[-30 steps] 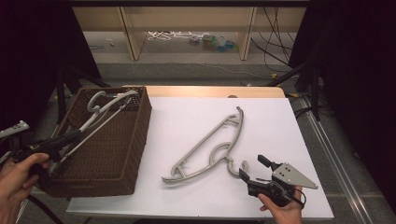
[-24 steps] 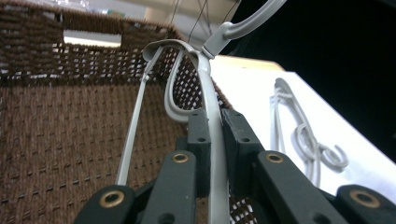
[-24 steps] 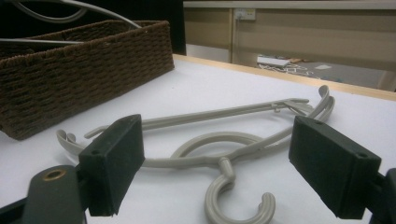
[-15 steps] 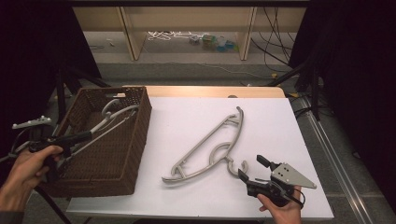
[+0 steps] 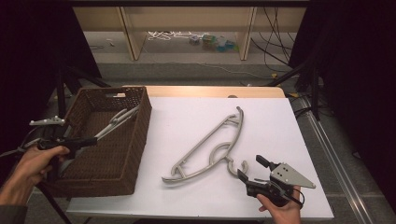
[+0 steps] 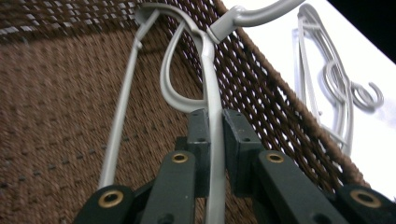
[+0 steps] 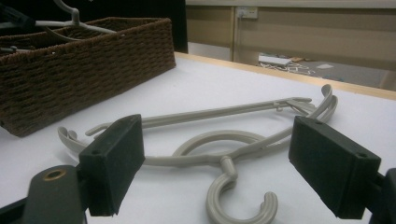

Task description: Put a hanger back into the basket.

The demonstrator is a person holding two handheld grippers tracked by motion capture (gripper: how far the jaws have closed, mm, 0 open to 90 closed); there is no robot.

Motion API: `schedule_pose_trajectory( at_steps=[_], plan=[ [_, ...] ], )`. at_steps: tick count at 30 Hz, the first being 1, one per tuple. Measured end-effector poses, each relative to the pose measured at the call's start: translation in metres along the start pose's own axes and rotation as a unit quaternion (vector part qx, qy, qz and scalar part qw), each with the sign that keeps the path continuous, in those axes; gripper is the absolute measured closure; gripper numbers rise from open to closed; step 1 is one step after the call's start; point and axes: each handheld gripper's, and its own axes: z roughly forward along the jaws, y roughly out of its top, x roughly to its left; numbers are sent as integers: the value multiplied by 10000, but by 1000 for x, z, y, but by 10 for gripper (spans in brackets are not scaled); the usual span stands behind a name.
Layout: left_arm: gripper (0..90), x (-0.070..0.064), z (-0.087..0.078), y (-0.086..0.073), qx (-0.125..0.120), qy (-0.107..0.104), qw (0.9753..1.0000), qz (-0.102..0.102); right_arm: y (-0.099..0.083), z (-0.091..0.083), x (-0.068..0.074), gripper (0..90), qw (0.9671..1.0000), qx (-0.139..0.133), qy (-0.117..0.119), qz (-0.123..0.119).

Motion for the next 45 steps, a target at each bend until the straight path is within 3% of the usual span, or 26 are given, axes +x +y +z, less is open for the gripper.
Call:
schedule_pose_trajectory(
  at_steps=[3, 4, 9, 10, 13, 17, 22, 25, 26, 28, 34, 37, 43, 45],
  plan=[
    [810, -1, 3, -2, 142, 98, 9998, -38, -1, 2, 0, 191, 9999, -145, 51, 37],
    [810, 0, 4, -2, 140, 99, 9998, -52, 0, 0, 0, 191, 10000, -40, -23, -2],
    [800, 4, 5, -7, 225, 119, 9996, -132, -1, 2, 0, 191, 9999, -124, 56, 37],
    [798, 4, 5, -8, 204, 136, 9996, -167, 0, 0, 0, 191, 10000, -11, 10, 12],
    [775, 6, 4, -10, 101, 137, 9995, -265, -1, 1, 0, 191, 9999, -83, 77, 70],
    [667, 3, 0, -8, 33, 82, 9993, -356, -1, 2, 1, 191, 9999, -99, 67, 40],
    [564, -9, -6, 0, -144, 86, 9995, -281, -1, 3, 1, 191, 9999, -107, 73, 19],
    [473, -25, -8, 4, -375, 51, 9989, -284, -1, 2, 0, 191, 9999, -103, 58, 48],
    [405, -27, -8, 5, -394, 39, 9988, -285, -1, 2, 0, 190, 9999, -124, 49, 40],
    [367, -35, -8, 7, -496, 29, 9985, -243, -1, 1, 0, 190, 9999, -84, 58, 65],
    [303, -65, -7, 14, -787, 0, 9969, -32, 0, 0, -1, 189, 10000, -45, -32, 27],
    [291, -88, -3, 19, -934, -197, 9953, 138, 0, 0, -1, 189, 9999, -123, -44, 29],
    [256, -129, 15, 29, -879, -508, 9931, 593, 0, -1, -1, 182, 9998, -183, 3, 63],
    [256, -141, 21, 31, -879, -495, 9926, 682, 1, -2, -1, 182, 9998, -185, -4, 74]
  ],
)
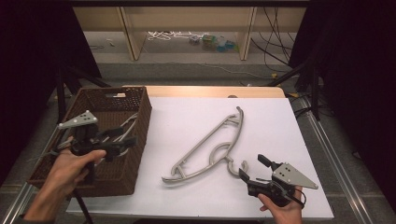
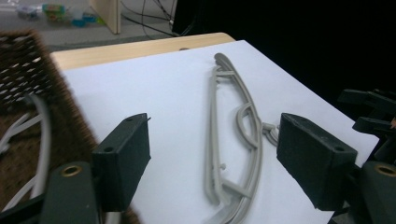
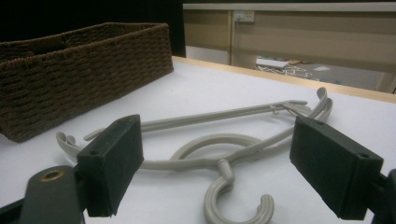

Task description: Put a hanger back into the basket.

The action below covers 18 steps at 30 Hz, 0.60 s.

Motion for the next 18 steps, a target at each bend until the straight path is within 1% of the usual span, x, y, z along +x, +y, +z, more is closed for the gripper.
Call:
schedule_pose_trajectory(
  at_steps=[1, 2, 3, 4, 8, 9, 11, 13, 14, 15, 16, 17, 18],
  plan=[
    [256, -5, 4, 1, -3, -46, 10000, 60, 0, 0, 0, 182, 10000, -32, -50, -29],
    [256, -10, 8, 2, 16, -82, 9998, 167, 0, -1, -1, 181, 10000, -35, -51, -35],
    [255, -15, 13, 3, 31, -130, 9997, 212, 1, -2, -1, 179, 10000, 23, -57, -31],
    [253, -21, 18, 3, 80, -148, 9996, 226, 0, -1, -1, 178, 10000, -9, -2, 21],
    [247, -38, 35, 4, 140, -219, 9986, 456, 0, -1, -2, 178, 10000, -29, -10, 29],
    [247, -43, 40, 3, 139, -263, 9982, 528, 0, -1, -2, 178, 10000, -35, -14, 34],
    [245, -52, 50, 2, 262, -273, 9974, 613, 1, -2, -2, 178, 10000, -40, -17, 39],
    [245, -62, 63, 0, 340, -265, 9965, 719, 1, -3, -2, 178, 10000, 38, -53, 0],
    [245, -65, 69, -1, 389, -305, 9956, 796, 1, -3, -2, 178, 10000, -22, -73, 5],
    [244, -68, 74, -2, 423, -321, 9954, 799, 1, -3, -2, 178, 10000, -22, -76, -11],
    [244, -75, 81, -4, 536, -299, 9952, 762, 1, -3, -2, 178, 10000, -27, -81, -3],
    [243, -79, 85, -6, 581, -254, 9955, 711, 2, -4, -2, 178, 10000, 18, -37, 23],
    [243, -81, 91, -6, 622, -315, 9933, 923, 1, -4, -2, 178, 10000, -6, -53, 30]
  ],
)
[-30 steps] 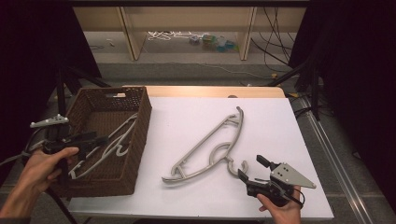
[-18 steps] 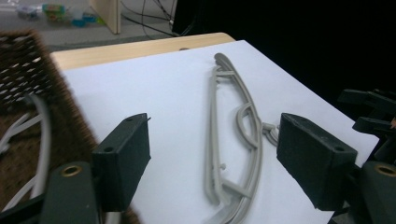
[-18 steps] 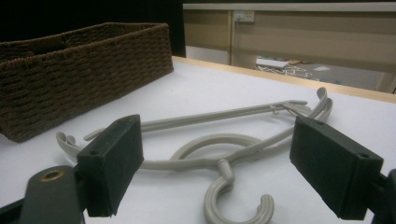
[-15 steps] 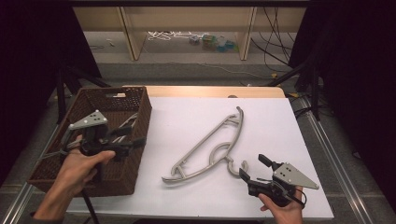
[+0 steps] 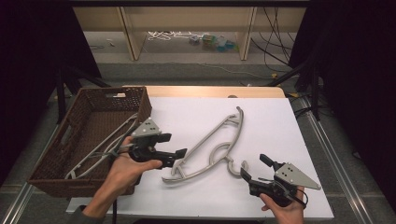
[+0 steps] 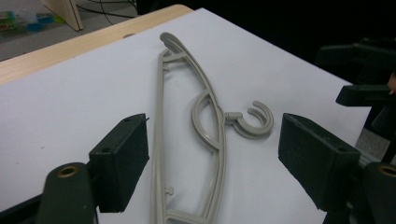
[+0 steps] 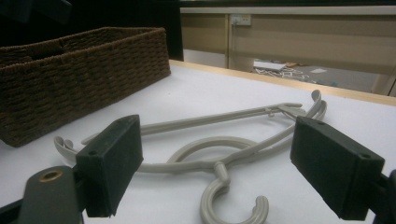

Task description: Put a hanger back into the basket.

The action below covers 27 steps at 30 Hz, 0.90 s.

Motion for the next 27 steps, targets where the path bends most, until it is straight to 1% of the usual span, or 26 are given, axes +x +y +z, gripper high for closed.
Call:
schedule_pose_trajectory(
  at_steps=[1, 2, 3, 5, 6, 8, 9, 10, 11, 12, 13, 14, 15, 16, 17, 18, 19, 21, 22, 25, 26, 27],
  plan=[
    [243, -3, 6, 0, 38, -10, 10000, 68, 0, 0, 0, 178, 10000, -18, 13, 4],
    [243, -6, 12, 0, 137, 0, 9998, 159, 0, 0, -1, 178, 10000, -12, 11, -7],
    [243, -8, 19, 0, 189, -64, 9995, 238, 0, 1, -1, 178, 10000, -68, 17, 5],
    [243, -14, 30, -1, 285, -42, 9991, 319, 0, 0, -1, 178, 10000, -63, -15, -11],
    [243, -17, 38, -2, 374, -26, 9984, 416, 0, 0, -1, 178, 10000, -67, -33, -15],
    [243, -22, 52, -3, 541, -14, 9971, 541, 0, 0, -2, 178, 10000, -60, -11, -5],
    [243, -23, 55, -4, 561, -39, 9969, 552, 0, 0, -3, 178, 10000, -45, 13, -21],
    [243, -25, 63, -5, 626, -14, 9963, 588, 0, 0, -3, 178, 10000, -42, 0, -17],
    [243, -26, 67, -5, 677, -12, 9958, 611, 0, -1, -3, 178, 10000, 14, 15, 11],
    [244, -28, 72, -6, 708, 4, 9955, 628, 0, -2, -4, 178, 10000, -7, -21, 4],
    [245, -29, 76, -7, 733, 25, 9949, 691, 0, -1, -4, 178, 9999, -111, -32, 7],
    [246, -31, 82, -8, 724, -8, 9948, 723, 0, -1, -5, 178, 9999, -124, -14, 17],
    [247, -32, 85, -8, 772, -27, 9942, 749, 0, 0, -5, 178, 9999, -165, 24, 31],
    [247, -33, 88, -8, 779, -74, 9938, 788, 0, -1, -5, 178, 9999, -126, 31, 25],
    [247, -34, 90, -9, 798, -70, 9935, 805, 0, -1, -5, 178, 9999, -128, 27, 11],
    [247, -35, 93, -9, 817, -70, 9926, 892, 0, -1, -4, 178, 9999, -99, 6, 24],
    [249, -36, 95, -10, 809, -90, 9927, 894, 0, -1, -4, 178, 9999, -109, 18, 18],
    [261, -37, 100, -10, 831, -165, 9917, 970, 0, 0, -4, 178, 9999, -146, -15, 17],
    [262, -37, 101, -11, 847, -181, 9915, 974, 0, -1, -4, 177, 9999, -110, 23, 9],
    [263, -39, 107, -12, 908, -223, 9898, 1079, 0, 0, -4, 177, 9999, -109, 26, 1],
    [261, -39, 109, -13, 913, -219, 9897, 1080, 0, 0, -4, 177, 9999, -114, 103, 61],
    [260, -39, 110, -13, 907, -244, 9897, 1082, 0, 1, -4, 176, 9998, -127, 106, 55]
  ],
)
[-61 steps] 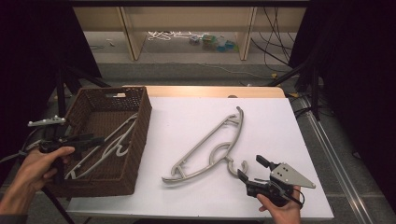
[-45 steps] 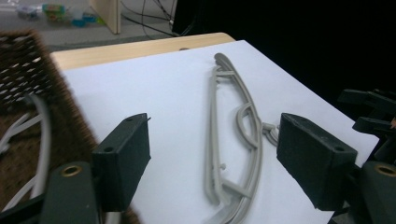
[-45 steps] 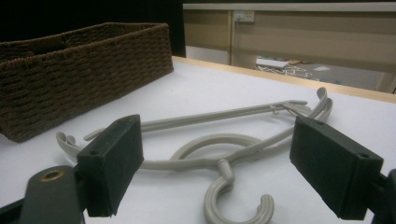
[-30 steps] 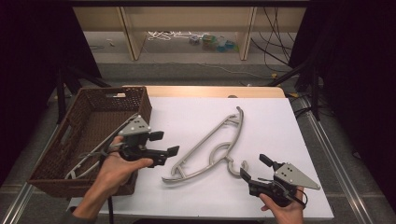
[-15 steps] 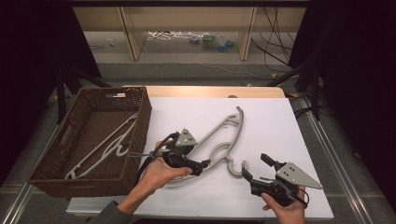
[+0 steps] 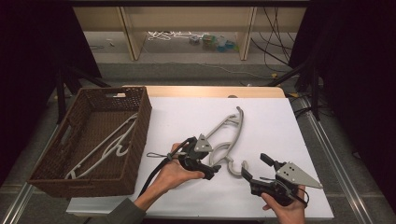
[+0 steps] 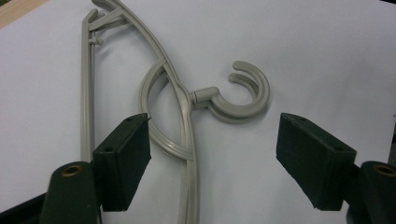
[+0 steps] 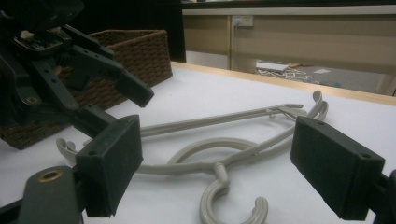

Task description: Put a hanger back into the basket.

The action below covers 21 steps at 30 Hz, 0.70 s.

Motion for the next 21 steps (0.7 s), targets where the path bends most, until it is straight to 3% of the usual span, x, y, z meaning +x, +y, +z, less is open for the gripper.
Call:
schedule_pose_trajectory(
  at_steps=[9, 21],
  plan=[
    [246, 0, 14, -1, 13, -50, 10000, -36, 1, -2, -1, 176, 9999, 126, -76, -9],
    [241, -2, 29, -5, 82, -117, 9998, 154, 1, 0, -1, 176, 9999, 86, -58, -20]
  ],
)
